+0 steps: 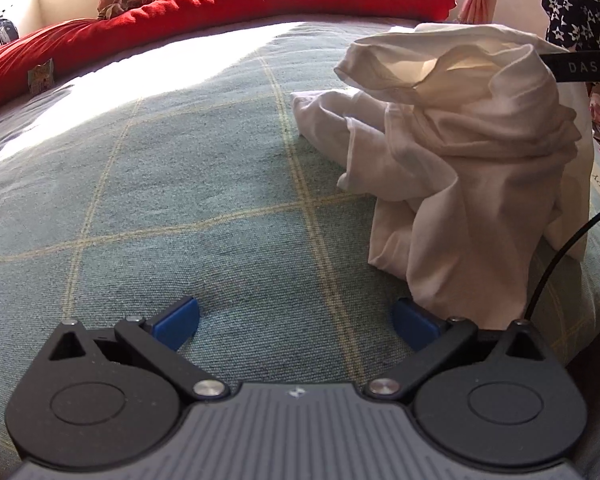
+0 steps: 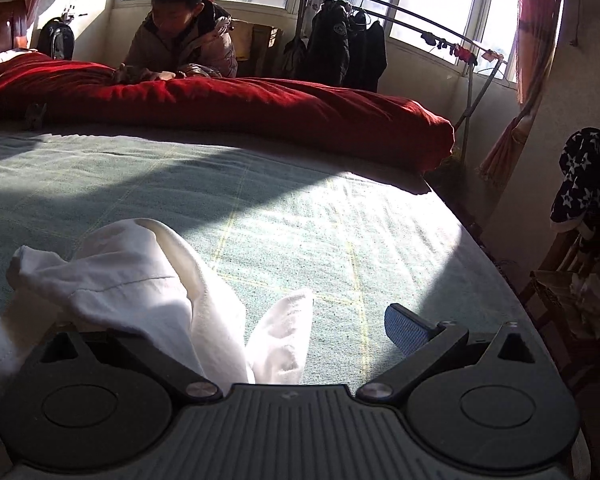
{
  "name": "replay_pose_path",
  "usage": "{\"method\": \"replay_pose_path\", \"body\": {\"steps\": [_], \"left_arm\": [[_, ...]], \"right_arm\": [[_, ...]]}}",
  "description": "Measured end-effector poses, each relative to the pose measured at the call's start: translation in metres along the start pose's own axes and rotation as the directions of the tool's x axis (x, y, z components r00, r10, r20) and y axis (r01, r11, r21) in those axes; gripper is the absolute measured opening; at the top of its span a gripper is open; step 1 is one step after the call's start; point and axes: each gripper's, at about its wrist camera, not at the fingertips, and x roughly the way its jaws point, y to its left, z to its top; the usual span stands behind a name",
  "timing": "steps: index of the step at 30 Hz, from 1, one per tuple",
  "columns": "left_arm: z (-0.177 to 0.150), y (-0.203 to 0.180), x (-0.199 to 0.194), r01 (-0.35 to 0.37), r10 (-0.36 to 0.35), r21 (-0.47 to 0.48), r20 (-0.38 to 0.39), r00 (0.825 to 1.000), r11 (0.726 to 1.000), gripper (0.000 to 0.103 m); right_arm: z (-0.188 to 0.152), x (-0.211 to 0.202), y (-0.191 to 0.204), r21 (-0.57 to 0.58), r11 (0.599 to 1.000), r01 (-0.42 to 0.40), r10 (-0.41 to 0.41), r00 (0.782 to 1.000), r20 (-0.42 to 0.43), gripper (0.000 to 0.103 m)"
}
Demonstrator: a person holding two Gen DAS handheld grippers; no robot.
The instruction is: Fold clothes
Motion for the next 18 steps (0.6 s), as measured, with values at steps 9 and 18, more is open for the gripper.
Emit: {"method": "replay_pose_path", "body": {"steps": [9, 18], "left_arm": [[-0.001, 0.005, 0.001, 0.028, -0.028, -0.002, -0.004, 1.000, 1.000, 0.103], [0.015, 0.009, -0.023, 0.024, -0.033, 0.088, 0.110, 0.993, 0.996, 0.102]], "right_arm": [[0.004, -0.007, 0.021, -0.062, 0.998, -0.017, 0.019, 0.999, 0.032, 0.103], [0.029, 0.007, 0.017, -0.131, 0.985, 0.112, -0.102, 0.991, 0.084, 0.103]]}}
